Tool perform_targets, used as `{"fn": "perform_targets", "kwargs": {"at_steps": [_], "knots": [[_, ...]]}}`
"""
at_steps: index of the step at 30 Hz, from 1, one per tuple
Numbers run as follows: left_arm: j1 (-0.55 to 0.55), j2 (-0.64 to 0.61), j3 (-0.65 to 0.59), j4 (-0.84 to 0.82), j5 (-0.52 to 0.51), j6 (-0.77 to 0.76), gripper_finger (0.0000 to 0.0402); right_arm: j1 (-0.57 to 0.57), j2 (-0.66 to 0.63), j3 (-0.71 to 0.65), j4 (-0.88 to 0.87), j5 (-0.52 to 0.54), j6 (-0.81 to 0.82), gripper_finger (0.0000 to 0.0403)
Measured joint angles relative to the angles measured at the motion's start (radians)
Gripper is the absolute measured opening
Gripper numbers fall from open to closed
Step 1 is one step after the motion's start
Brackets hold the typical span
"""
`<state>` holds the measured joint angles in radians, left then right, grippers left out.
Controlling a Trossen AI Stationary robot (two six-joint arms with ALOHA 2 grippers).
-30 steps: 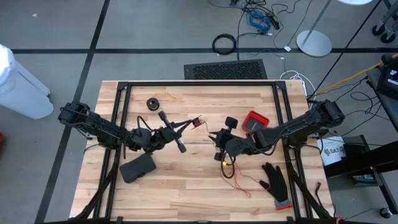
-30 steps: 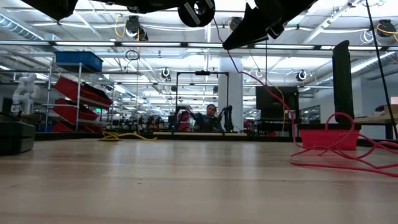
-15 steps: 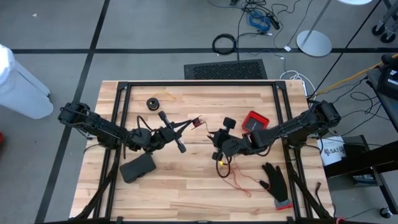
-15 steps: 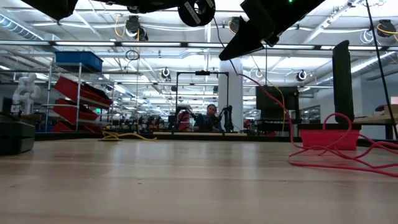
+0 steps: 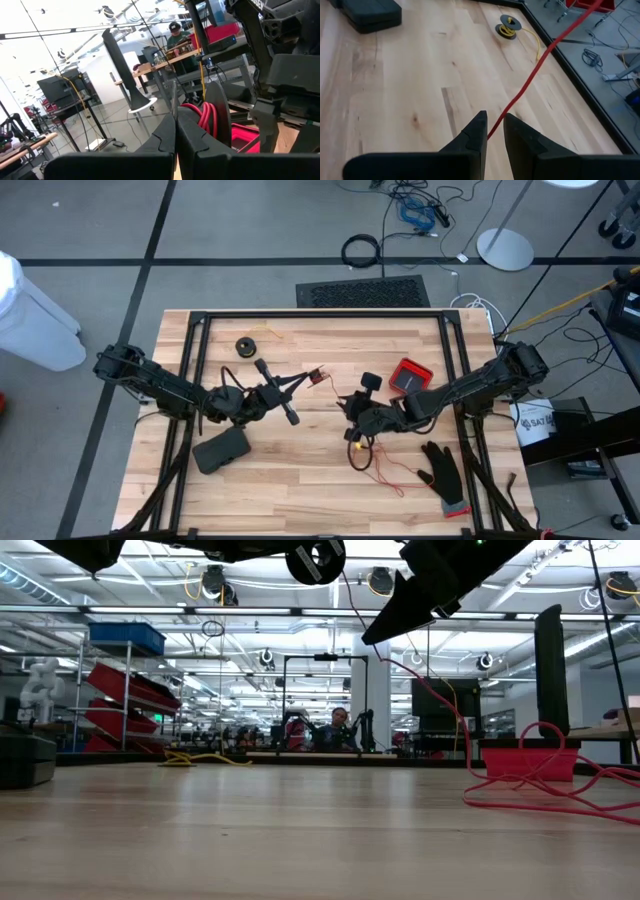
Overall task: Coil cords
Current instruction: Coil the red wire onto the black spool
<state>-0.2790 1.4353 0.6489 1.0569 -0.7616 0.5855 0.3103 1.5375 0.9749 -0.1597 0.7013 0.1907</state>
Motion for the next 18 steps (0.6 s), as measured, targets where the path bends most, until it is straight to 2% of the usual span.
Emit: {"fn": "perform_targets", "kwargs": {"at_steps": [8,14,18], "knots": [[0.000,0.000,0.000,0.000,-0.002,-0.001,0.0000,-0.001,0.000,0.000,0.008,0.003,0.008,0.0049],[0.000,0.000,0.000,0.000,-0.002,-0.003,0.0000,-0.002,0.000,0.000,0.011,0.040,0.015,0.0005],[0.000,0.000,0.000,0.010,0.019,-0.048,0.0000,-0.033,0.000,0.000,0.043,0.061,0.019,0.0001]]}}
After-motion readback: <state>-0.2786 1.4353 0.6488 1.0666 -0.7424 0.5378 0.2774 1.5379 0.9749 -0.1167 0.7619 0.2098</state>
